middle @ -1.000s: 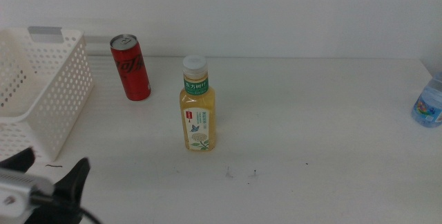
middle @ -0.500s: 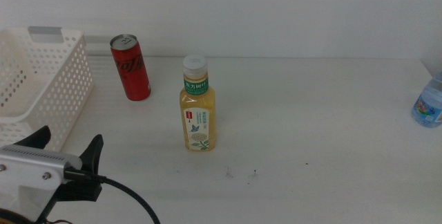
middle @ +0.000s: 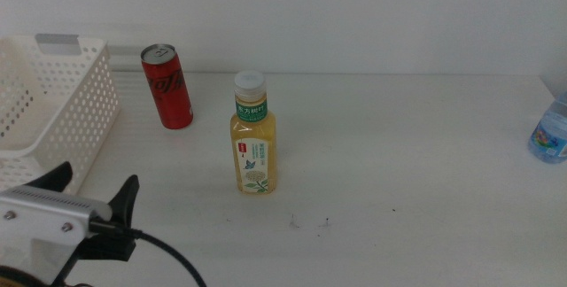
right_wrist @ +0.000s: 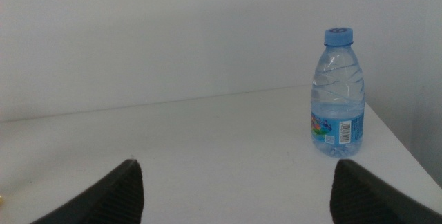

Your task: Use arms to grab the bottles and put them into the dustbin to the left of the table.

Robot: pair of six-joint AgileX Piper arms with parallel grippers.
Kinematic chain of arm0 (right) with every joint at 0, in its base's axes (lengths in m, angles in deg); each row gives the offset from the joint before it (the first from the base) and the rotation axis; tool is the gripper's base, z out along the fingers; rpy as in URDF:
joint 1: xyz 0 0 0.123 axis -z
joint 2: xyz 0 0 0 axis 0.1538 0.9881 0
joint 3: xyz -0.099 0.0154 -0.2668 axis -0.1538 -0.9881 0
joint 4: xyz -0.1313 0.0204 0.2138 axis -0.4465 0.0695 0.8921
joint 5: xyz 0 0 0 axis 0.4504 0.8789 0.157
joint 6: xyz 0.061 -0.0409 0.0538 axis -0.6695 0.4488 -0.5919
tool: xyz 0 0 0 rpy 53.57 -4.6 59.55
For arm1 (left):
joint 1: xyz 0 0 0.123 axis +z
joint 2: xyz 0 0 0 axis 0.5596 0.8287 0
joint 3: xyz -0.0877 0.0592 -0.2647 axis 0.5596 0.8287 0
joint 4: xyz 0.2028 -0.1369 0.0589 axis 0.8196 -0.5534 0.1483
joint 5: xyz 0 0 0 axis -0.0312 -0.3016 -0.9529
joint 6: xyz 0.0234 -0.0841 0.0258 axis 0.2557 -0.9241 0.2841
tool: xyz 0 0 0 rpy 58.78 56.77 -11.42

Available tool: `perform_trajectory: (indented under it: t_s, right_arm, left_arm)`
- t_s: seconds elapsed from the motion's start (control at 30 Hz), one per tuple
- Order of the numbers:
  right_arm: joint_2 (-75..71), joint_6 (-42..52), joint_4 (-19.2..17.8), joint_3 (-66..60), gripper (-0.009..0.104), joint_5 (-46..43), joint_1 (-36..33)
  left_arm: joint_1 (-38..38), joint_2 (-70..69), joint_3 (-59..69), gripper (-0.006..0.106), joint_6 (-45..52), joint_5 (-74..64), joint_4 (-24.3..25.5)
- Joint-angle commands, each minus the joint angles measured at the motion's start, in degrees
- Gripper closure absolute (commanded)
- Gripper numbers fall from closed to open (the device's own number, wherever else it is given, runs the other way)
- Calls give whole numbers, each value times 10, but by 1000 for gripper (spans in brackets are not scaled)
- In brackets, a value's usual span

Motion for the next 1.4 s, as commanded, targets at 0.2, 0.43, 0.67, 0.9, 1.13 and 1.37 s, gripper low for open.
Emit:
perform_trajectory:
  t_s: [0.2,0.43,0.67,0.9,1.13,1.37]
  right_arm:
    - [-3,1,-5,-2,10,-5,4]
    - [-3,1,-5,-2,10,-5,4]
    - [-3,1,-5,-2,10,-5,4]
    - [-3,1,-5,-2,10,-5,4]
    - [-3,1,-5,-2,10,-5,4]
    - [-3,1,-5,-2,10,-5,4]
  left_arm:
    - [-4,63,-86,7,0,-61,-5]
    - [-3,182,-148,7,-12,9,-18]
    - [74,246,-244,7,-53,-33,94]
    - [128,313,-336,7,-97,-50,194]
    - [145,368,-404,7,-120,-60,211]
    - [145,420,-461,7,-131,-68,217]
